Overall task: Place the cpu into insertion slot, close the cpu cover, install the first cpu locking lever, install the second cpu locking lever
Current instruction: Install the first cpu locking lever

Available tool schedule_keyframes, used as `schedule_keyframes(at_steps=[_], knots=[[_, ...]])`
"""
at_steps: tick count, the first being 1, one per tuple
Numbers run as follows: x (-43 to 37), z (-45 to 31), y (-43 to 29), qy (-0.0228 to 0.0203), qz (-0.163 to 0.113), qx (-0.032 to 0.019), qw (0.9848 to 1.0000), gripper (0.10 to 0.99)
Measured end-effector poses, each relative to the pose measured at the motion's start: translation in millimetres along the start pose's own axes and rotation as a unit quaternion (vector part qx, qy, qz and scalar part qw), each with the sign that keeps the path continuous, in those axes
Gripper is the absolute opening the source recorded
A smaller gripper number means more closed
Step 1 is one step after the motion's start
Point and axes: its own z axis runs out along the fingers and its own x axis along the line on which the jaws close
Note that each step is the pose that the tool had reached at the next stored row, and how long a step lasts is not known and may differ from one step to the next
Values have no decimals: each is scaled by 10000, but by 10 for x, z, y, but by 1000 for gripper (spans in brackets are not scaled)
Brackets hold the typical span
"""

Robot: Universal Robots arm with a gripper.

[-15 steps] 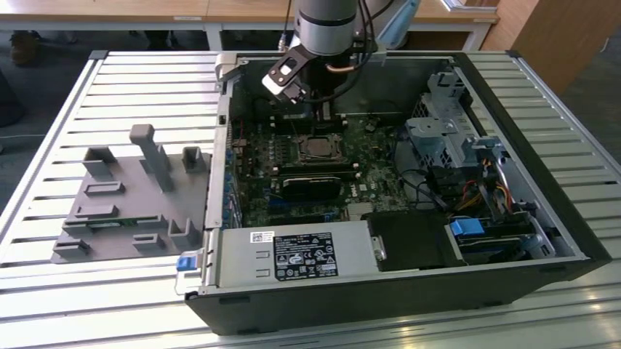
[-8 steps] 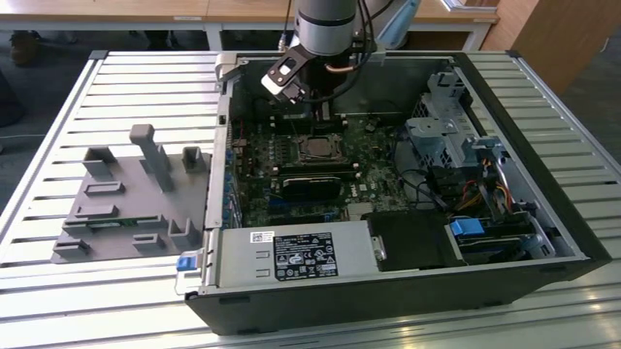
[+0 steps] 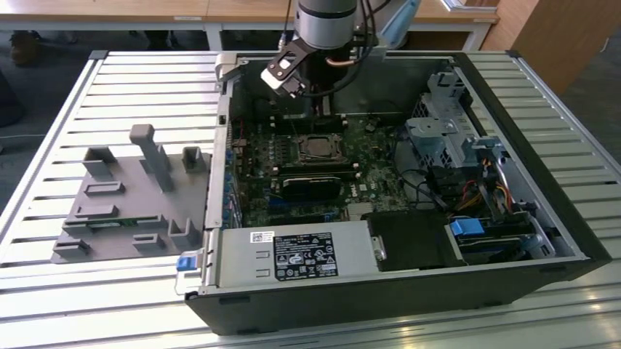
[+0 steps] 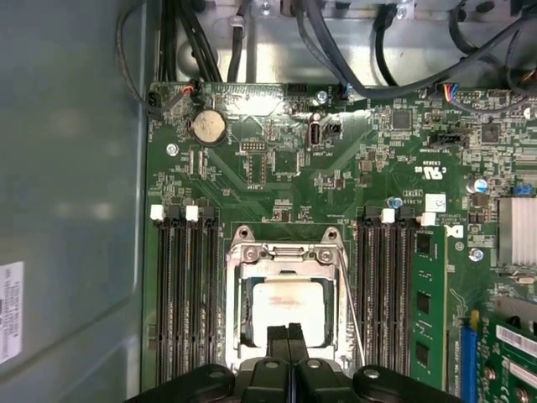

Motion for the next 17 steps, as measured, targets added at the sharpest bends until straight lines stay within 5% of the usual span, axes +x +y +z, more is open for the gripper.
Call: schedule_keyframes(at_steps=[9, 17], knots=[[0, -302, 8, 0, -9, 0, 10000, 118], [0, -319, 9, 13, -585, 0, 9983, 118]])
